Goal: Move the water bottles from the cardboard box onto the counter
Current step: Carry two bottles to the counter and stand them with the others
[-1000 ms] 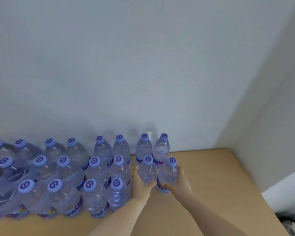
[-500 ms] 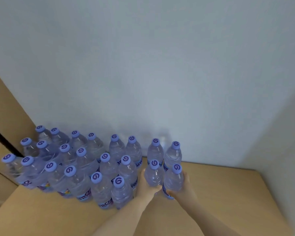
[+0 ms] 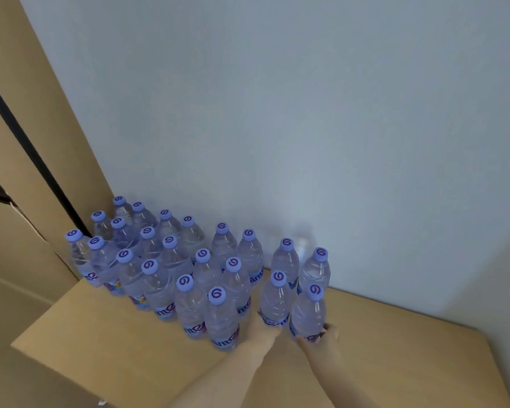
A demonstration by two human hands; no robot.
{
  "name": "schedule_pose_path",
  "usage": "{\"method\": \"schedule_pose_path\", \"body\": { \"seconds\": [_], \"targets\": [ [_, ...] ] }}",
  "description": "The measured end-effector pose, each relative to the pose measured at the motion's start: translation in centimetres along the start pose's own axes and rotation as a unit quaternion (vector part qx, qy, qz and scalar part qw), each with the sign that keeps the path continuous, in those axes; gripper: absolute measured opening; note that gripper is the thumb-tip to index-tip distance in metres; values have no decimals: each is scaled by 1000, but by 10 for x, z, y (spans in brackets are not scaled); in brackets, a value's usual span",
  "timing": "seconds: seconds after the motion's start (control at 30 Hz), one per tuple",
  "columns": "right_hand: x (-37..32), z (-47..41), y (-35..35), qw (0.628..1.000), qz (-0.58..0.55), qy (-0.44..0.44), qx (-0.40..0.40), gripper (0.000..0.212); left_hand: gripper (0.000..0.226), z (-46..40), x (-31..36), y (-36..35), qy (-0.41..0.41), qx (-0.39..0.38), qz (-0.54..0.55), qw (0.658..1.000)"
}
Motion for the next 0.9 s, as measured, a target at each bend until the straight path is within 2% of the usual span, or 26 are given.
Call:
{"method": "schedule_pose_path", "body": {
  "seconds": [0.07,0.13,0.23,0.4,0.47,0.7,0.77,0.9],
  "targets": [
    [17,6,-10,999,15,-40,-16,37,13,11,-14,-2,10,-22,-17,1000],
    [30,13,-22,996,44,-58,-49,8,18,19,-36,0,30,-33,-62,997],
    [37,25,-42,992,73,-38,-92,23,15,35,-63,10,44,-39,-82,995],
    [29,51,-94,969,156,-2,-194,13,23,60,-97,45,55,-90,-106,989],
    [20,59,-121,955,193,8,-226,15,24,71,-113,73,55,-82,-106,989],
    [-33,105,-237,911,300,87,-268,15,28,113,-187,213,76,18,-72,994],
    [-55,122,-275,890,346,119,-271,10,27,131,-216,259,91,48,-79,992],
    [-104,161,-369,841,415,197,-287,19,17,174,-271,364,123,140,-115,976]
  ]
}}
Point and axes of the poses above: each hand's wrist, its own z-axis away from the middle knuckle, its own y-axis out of the back of the hand, x = y × z, the point moved 5 cm from there along -z, towards the middle knuckle, and after that the axes turned 7 degrees about -x, right-handed, at the moved point
